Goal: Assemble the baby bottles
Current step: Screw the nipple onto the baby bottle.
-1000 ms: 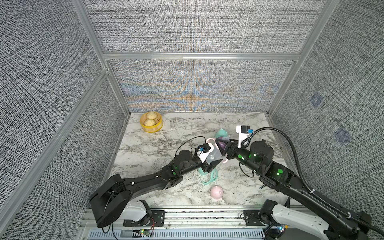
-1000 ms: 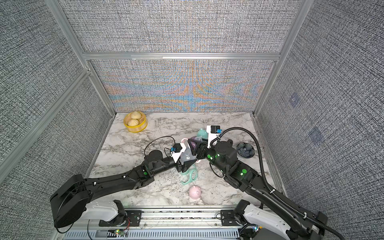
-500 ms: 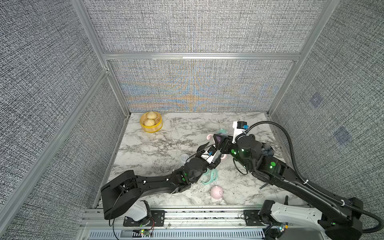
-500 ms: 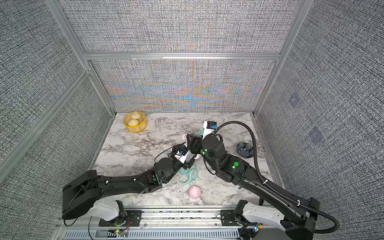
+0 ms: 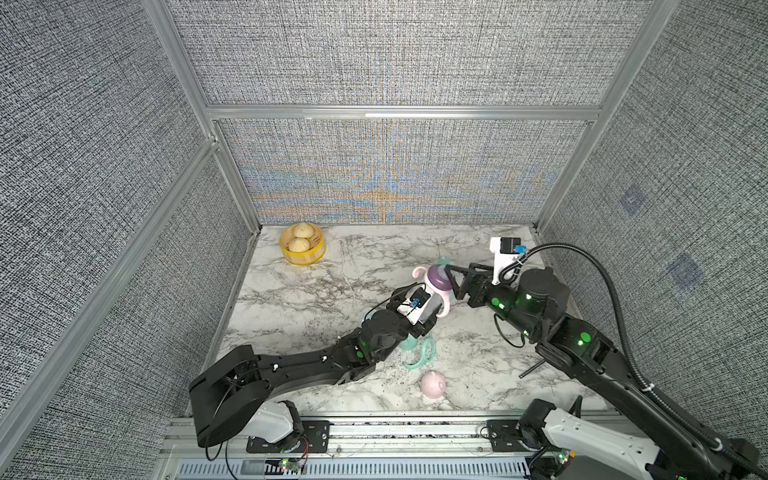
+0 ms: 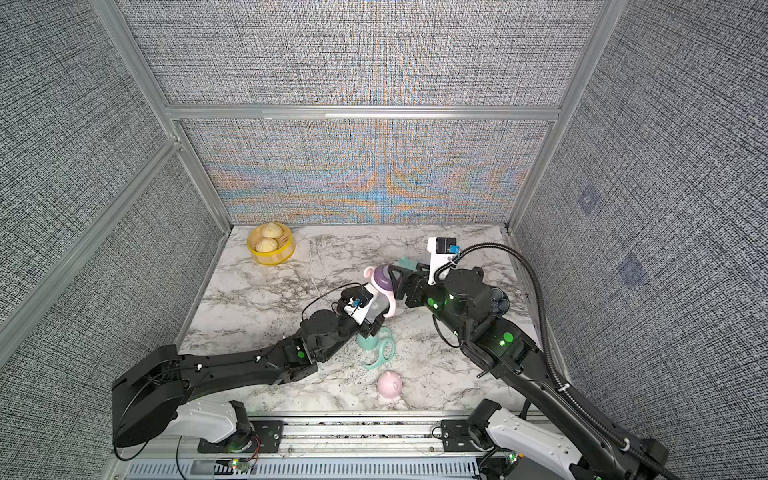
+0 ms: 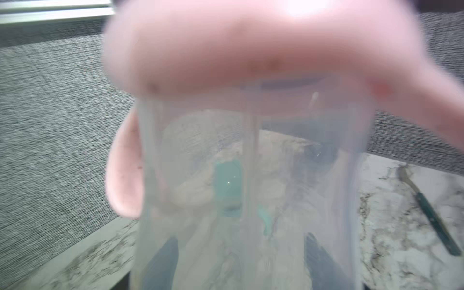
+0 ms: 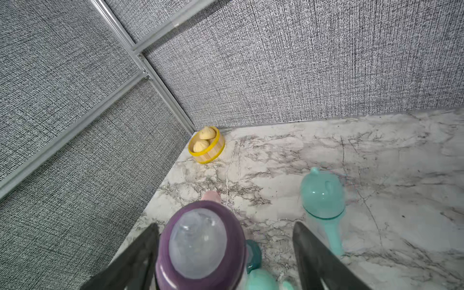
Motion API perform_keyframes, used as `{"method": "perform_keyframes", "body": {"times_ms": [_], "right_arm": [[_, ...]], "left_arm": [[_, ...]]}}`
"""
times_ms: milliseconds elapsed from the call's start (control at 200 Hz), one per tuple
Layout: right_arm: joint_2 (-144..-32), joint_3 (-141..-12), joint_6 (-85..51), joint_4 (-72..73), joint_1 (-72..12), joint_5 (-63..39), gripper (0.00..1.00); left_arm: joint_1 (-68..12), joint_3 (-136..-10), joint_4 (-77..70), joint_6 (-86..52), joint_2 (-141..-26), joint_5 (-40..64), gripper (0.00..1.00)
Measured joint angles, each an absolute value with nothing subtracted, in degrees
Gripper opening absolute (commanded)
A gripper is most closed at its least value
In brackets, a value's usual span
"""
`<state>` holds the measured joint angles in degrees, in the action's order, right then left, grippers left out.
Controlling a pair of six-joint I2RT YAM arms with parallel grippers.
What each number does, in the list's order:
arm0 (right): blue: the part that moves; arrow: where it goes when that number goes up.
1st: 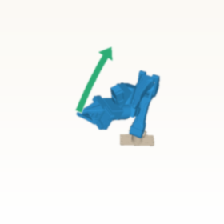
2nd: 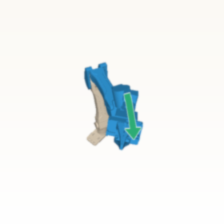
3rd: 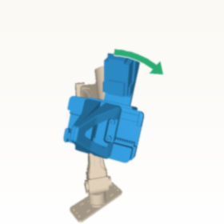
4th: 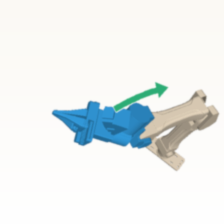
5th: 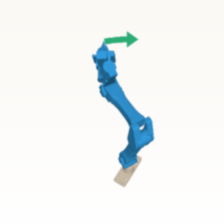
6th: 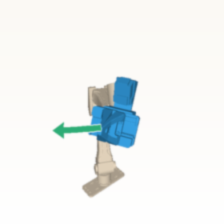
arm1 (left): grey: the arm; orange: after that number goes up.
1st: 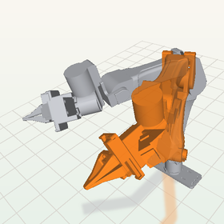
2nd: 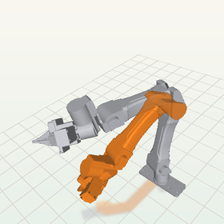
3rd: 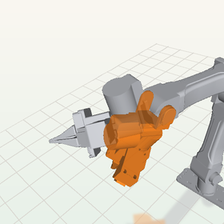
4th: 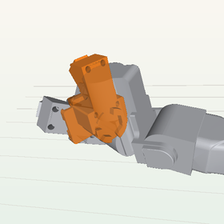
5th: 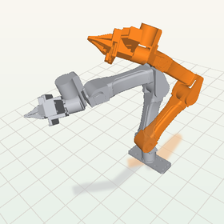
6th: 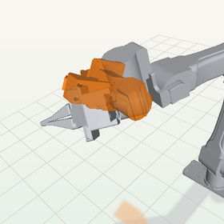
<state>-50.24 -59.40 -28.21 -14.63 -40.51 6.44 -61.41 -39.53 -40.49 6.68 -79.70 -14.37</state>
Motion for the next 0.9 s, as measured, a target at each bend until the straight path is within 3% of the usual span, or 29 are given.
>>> {"method": "perform_keyframes", "body": {"times_ms": [200, 445, 896], "right_arm": [[-47.16, -55.33, -23.40, -13.91, -37.34, -5.19, 0.83], [-45.69, -52.82, -20.49, -13.08, -35.83, -11.62, 0.83], [-49.95, -52.40, -20.95, -7.84, -34.09, -18.22, 0.82]], "left_arm": [[-56.01, -39.07, -38.39, 1.06, -78.22, 3.36, 0.00], [-51.09, -39.09, -39.42, -6.79, -79.13, 22.39, 0.00], [-50.48, -39.20, -40.42, -11.99, -80.14, 32.29, 0.00]]}}
